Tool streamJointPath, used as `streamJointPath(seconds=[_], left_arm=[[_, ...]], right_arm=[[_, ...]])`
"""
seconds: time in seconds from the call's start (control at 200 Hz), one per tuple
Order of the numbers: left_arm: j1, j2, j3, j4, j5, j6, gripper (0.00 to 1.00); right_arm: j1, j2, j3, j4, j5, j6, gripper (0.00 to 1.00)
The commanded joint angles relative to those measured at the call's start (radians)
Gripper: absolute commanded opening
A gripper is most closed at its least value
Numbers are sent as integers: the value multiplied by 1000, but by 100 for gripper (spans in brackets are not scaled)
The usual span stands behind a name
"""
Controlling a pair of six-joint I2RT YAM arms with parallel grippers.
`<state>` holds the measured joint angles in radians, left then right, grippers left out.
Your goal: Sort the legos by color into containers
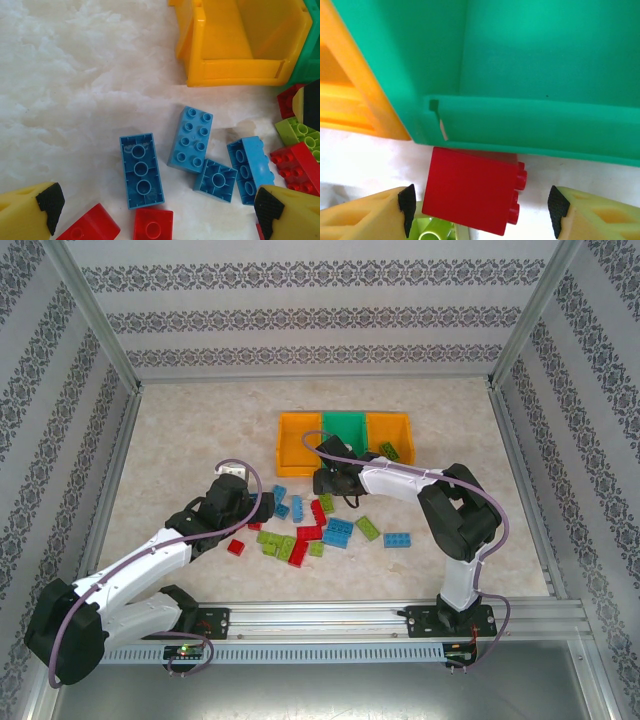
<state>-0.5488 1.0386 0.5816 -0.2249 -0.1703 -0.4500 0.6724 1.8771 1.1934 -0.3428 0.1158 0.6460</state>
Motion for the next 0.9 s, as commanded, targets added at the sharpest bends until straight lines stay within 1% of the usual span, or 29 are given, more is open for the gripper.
streamJointPath(seconds=[0.0, 0.09, 0.235, 0.295, 0.34, 0.465, 0.565, 0.744, 0.894], left_arm=[[-9, -16, -17, 11, -25, 12, 99], [-8, -16, -20, 16, -26, 13, 99], [-8, -18, -17, 9, -28, 16, 99], [-8, -21, -17, 8, -29, 17, 99], [-8, -23, -19, 7, -31, 17, 99], [-8, -26, -20, 7, -29, 16, 99], [-8, -25, -23, 7, -30, 16, 99], [-8, -24, -26, 0, -28, 12, 99], [-9, -7, -13, -20, -31, 4, 99]], right_arm=[[13, 26, 6, 2, 52, 41, 71], [14, 43, 11, 10, 51, 44, 69], [13, 56, 20, 6, 54, 37, 62], [14, 51, 14, 2, 61, 35, 61], [14, 43, 5, 2, 66, 32, 58], [23, -3, -30, 5, 87, 12, 44], [35, -52, -54, -5, 111, -23, 38], [35, -149, -79, -33, 138, -49, 36], [16, -170, -41, -49, 148, -76, 36]])
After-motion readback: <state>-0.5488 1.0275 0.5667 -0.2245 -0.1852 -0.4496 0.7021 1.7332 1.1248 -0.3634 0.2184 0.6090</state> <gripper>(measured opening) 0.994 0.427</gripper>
